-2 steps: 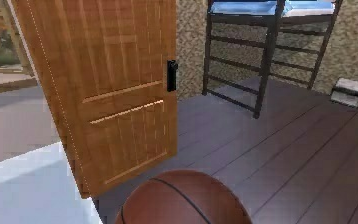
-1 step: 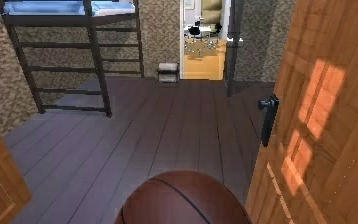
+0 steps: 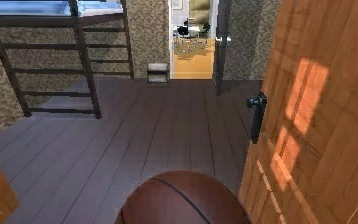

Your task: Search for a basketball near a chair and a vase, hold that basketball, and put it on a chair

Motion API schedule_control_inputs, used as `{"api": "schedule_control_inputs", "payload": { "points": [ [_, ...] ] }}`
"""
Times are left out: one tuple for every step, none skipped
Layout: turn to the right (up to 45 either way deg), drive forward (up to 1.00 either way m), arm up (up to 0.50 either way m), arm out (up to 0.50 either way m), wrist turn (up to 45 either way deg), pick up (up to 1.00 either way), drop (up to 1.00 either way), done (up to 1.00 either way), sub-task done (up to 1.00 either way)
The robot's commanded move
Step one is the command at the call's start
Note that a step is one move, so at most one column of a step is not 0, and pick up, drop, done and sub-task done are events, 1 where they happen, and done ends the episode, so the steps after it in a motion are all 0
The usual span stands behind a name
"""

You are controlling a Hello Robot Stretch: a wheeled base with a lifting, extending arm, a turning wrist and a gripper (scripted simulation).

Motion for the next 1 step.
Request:
{"api": "schedule_control_inputs", "payload": {
  "points": [
    [-45.0,0.00,0.00,0.00,0.0,0.00,0.00,0.00,0.00]
  ]
}}
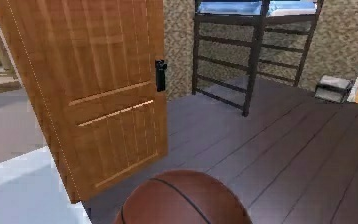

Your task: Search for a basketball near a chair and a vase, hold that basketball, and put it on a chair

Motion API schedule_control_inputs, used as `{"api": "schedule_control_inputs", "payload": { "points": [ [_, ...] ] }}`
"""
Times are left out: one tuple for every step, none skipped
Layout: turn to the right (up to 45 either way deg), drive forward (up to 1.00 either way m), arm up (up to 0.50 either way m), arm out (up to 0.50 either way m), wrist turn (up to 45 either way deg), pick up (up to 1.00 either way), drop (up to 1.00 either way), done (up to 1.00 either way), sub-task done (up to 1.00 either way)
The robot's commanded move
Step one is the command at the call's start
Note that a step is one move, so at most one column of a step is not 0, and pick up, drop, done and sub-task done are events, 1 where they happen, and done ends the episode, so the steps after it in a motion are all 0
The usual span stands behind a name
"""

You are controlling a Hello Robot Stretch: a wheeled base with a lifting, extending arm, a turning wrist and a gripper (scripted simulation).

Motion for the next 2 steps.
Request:
{"api": "schedule_control_inputs", "payload": {
  "points": [
    [-39.0,0.00,0.00,0.00,0.0,0.00,0.00,0.00,0.00],
    [0.0,0.20,0.00,0.00,0.0,0.00,0.00,0.00,0.00]
  ]
}}
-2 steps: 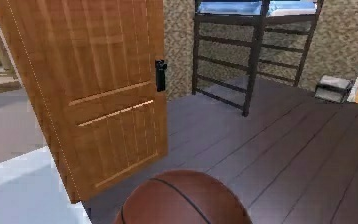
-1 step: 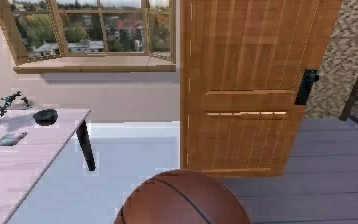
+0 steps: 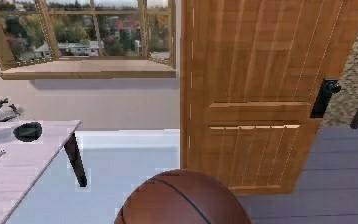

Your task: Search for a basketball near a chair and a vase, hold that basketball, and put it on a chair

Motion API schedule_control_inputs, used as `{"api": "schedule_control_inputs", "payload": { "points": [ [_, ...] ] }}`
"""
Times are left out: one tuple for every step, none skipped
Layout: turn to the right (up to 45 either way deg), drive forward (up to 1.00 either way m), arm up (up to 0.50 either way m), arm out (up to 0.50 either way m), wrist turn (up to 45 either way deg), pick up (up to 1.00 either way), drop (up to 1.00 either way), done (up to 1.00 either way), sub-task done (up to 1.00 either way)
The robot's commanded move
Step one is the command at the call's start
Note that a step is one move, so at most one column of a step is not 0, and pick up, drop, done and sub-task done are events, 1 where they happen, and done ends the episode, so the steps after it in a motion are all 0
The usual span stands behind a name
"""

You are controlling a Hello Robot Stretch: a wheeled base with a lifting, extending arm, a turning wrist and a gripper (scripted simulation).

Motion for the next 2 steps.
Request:
{"api": "schedule_control_inputs", "payload": {
  "points": [
    [45.0,0.00,0.00,0.00,0.0,0.00,0.00,0.00,0.00],
    [30.0,0.00,0.00,0.00,0.0,0.00,0.00,0.00,0.00]
  ]
}}
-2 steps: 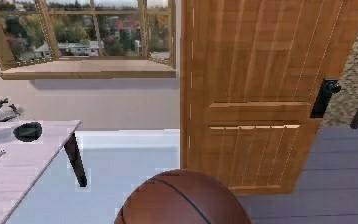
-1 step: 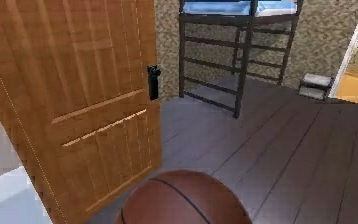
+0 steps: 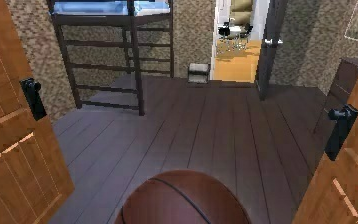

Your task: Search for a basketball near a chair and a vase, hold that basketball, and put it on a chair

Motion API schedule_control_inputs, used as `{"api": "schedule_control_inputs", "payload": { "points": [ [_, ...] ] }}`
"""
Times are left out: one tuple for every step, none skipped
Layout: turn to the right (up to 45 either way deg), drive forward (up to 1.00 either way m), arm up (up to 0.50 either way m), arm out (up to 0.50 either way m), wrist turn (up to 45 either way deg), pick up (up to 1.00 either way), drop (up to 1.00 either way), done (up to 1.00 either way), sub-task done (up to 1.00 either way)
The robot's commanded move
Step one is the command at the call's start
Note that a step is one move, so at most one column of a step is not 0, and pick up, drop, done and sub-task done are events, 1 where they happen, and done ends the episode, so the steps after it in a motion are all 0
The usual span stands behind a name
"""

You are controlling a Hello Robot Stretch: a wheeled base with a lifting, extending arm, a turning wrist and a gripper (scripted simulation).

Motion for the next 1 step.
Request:
{"api": "schedule_control_inputs", "payload": {
  "points": [
    [0.0,1.00,0.00,0.00,0.0,0.00,0.00,0.00,0.00]
  ]
}}
